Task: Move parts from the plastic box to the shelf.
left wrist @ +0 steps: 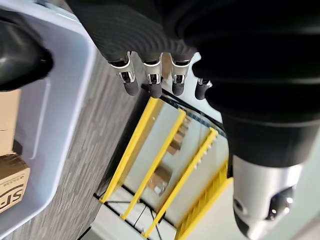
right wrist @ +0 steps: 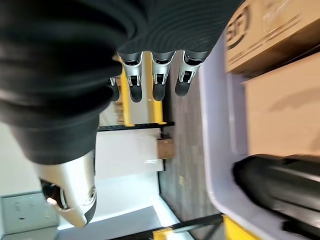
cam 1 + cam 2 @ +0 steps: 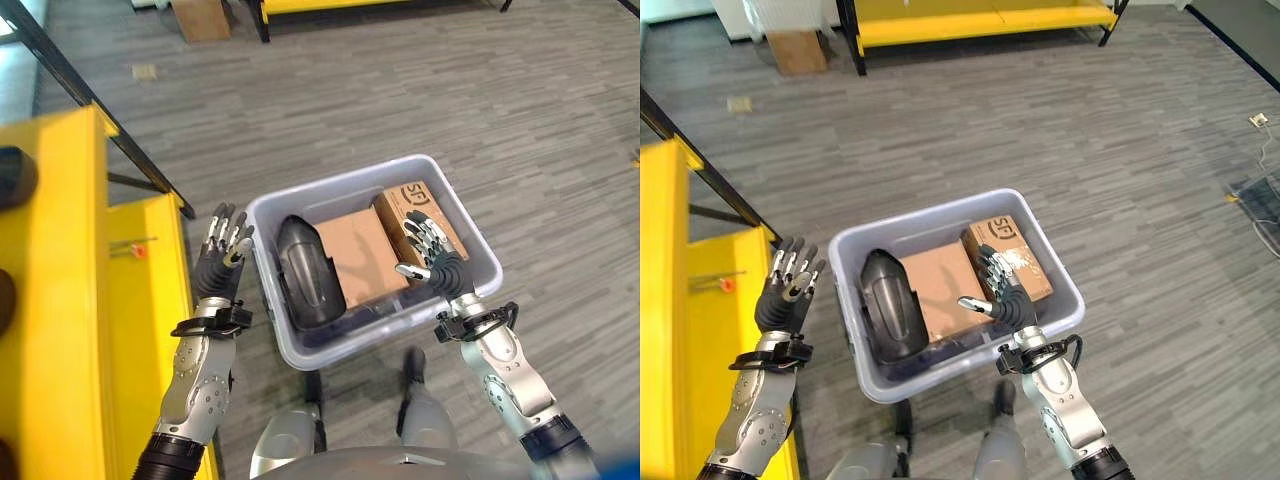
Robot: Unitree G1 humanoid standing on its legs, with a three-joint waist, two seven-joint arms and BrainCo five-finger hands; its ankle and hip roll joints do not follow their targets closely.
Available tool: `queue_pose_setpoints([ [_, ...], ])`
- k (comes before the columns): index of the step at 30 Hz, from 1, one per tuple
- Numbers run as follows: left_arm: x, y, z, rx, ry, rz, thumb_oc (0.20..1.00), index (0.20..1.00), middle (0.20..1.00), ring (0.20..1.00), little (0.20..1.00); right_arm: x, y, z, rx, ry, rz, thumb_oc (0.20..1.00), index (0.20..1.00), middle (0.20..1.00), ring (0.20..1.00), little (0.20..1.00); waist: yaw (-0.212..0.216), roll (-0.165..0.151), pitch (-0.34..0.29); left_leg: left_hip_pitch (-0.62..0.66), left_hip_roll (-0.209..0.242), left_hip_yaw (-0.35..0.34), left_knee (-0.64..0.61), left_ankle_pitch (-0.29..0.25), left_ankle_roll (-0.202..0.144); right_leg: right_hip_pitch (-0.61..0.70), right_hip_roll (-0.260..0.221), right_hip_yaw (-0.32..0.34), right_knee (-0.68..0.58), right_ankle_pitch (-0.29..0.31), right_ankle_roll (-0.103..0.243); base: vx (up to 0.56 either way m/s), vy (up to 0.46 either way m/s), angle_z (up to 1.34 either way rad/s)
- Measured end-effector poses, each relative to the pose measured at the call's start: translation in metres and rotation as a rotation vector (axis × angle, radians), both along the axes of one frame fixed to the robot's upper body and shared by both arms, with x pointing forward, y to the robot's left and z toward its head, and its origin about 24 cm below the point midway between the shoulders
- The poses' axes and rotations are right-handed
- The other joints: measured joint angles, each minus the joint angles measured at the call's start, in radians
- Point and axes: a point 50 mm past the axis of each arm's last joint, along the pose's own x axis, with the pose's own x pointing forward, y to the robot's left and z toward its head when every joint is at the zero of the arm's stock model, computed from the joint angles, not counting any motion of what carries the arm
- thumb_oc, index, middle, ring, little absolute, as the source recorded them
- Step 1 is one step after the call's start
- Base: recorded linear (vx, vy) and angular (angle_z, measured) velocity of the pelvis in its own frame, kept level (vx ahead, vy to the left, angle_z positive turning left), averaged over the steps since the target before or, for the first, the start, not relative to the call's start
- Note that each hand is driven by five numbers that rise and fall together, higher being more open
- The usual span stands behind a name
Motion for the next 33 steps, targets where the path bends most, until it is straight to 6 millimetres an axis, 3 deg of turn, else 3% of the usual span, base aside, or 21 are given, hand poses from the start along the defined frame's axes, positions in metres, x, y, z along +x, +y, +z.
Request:
queue_pose_setpoints([
  [1, -0.002, -0.001, -0.002, -0.001, 0.009, -0.003, 1.000, 1.000, 1.000, 1.000, 1.000, -0.002, -0.001, -0.003, 0.000, 0.012, -0.005, 1.000, 1.000, 1.000, 1.000, 1.000, 0.000, 0.002, 0.003, -0.008, 0.004, -0.027, 0.004, 0.005, -0.010, 0.023, 0.009, 0.000, -0.004, 0.005, -0.006, -0.10, -0.282, 0.74],
  [3, -0.006, -0.002, 0.004, 0.010, -0.015, -0.019, 1.000, 1.000, 1.000, 1.000, 1.000, -0.004, -0.002, 0.000, -0.001, 0.002, -0.001, 1.000, 1.000, 1.000, 1.000, 1.000, 0.016, -0.027, 0.005, -0.058, 0.019, -0.058, 0.014, 0.013, -0.045, 0.027, 0.035, -0.042, 0.002, -0.007, -0.021, -0.07, -0.127, 0.66],
  [4, -0.004, -0.002, 0.006, 0.009, -0.023, -0.021, 1.000, 1.000, 1.000, 1.000, 1.000, 0.002, -0.004, 0.011, -0.001, -0.046, -0.002, 1.000, 1.000, 1.000, 1.000, 1.000, 0.019, -0.021, 0.027, -0.100, 0.043, -0.076, 0.032, 0.016, -0.067, 0.008, 0.057, -0.045, 0.003, -0.029, -0.023, -0.07, -0.139, 0.34],
  [7, 0.000, -0.019, 0.005, 0.005, -0.017, -0.081, 1.000, 1.000, 1.000, 1.000, 1.000, 0.009, -0.015, 0.025, -0.029, -0.101, -0.021, 1.000, 1.000, 1.000, 1.000, 1.000, 0.000, 0.055, 0.082, -0.117, 0.106, -0.081, 0.029, 0.029, -0.103, -0.006, 0.119, -0.047, 0.002, -0.041, -0.045, -0.08, -0.127, -0.01],
  [11, 0.016, -0.027, 0.024, 0.066, -0.099, -0.091, 1.000, 1.000, 1.000, 1.000, 1.000, 0.013, -0.018, 0.039, -0.007, -0.152, -0.054, 1.000, 1.000, 1.000, 1.000, 1.000, -0.039, 0.066, 0.132, -0.145, 0.153, -0.070, 0.005, 0.054, -0.137, -0.058, 0.166, -0.041, 0.002, -0.046, -0.079, -0.06, -0.062, -0.20],
  [15, 0.031, -0.038, 0.044, 0.085, -0.180, -0.068, 1.000, 1.000, 1.000, 1.000, 1.000, 0.016, -0.016, 0.056, 0.025, -0.226, -0.079, 1.000, 1.000, 1.000, 1.000, 1.000, -0.059, 0.061, 0.170, -0.177, 0.180, -0.032, -0.011, 0.074, -0.149, -0.123, 0.195, -0.004, 0.002, -0.030, -0.101, -0.05, -0.041, -0.31],
  [20, 0.045, -0.046, 0.051, 0.117, -0.198, 0.000, 1.000, 1.000, 1.000, 1.000, 1.000, 0.022, -0.015, 0.069, 0.057, -0.289, -0.117, 1.000, 1.000, 1.000, 1.000, 1.000, -0.064, 0.066, 0.198, -0.222, 0.197, -0.016, -0.014, 0.084, -0.159, -0.182, 0.214, 0.009, 0.002, -0.018, -0.114, -0.03, -0.059, -0.12],
  [28, 0.061, -0.029, 0.041, 0.321, -0.115, 0.207, 1.000, 1.000, 1.000, 1.000, 1.000, 0.026, -0.012, 0.080, 0.102, -0.345, -0.180, 1.000, 1.000, 1.000, 1.000, 1.000, -0.059, 0.048, 0.229, -0.250, 0.202, 0.003, -0.030, 0.087, -0.161, -0.226, 0.220, 0.019, 0.002, -0.017, -0.115, -0.01, -0.018, -0.05],
  [31, 0.066, -0.019, 0.050, 0.287, -0.121, 0.331, 1.000, 1.000, 1.000, 1.000, 1.000, 0.027, -0.012, 0.084, 0.114, -0.362, -0.193, 1.000, 1.000, 1.000, 1.000, 1.000, -0.055, 0.035, 0.250, -0.266, 0.203, 0.005, -0.029, 0.089, -0.161, -0.243, 0.221, 0.021, 0.002, -0.013, -0.116, 0.00, 0.000, 0.00],
  [33, 0.067, -0.014, 0.057, 0.352, -0.145, 0.407, 1.000, 1.000, 1.000, 1.000, 1.000, 0.027, -0.013, 0.085, 0.122, -0.367, -0.210, 1.000, 1.000, 1.000, 1.000, 1.000, -0.057, 0.016, 0.266, -0.277, 0.203, 0.002, -0.026, 0.089, -0.161, -0.251, 0.220, 0.019, 0.002, -0.013, -0.116, -0.01, -0.011, 0.02],
])
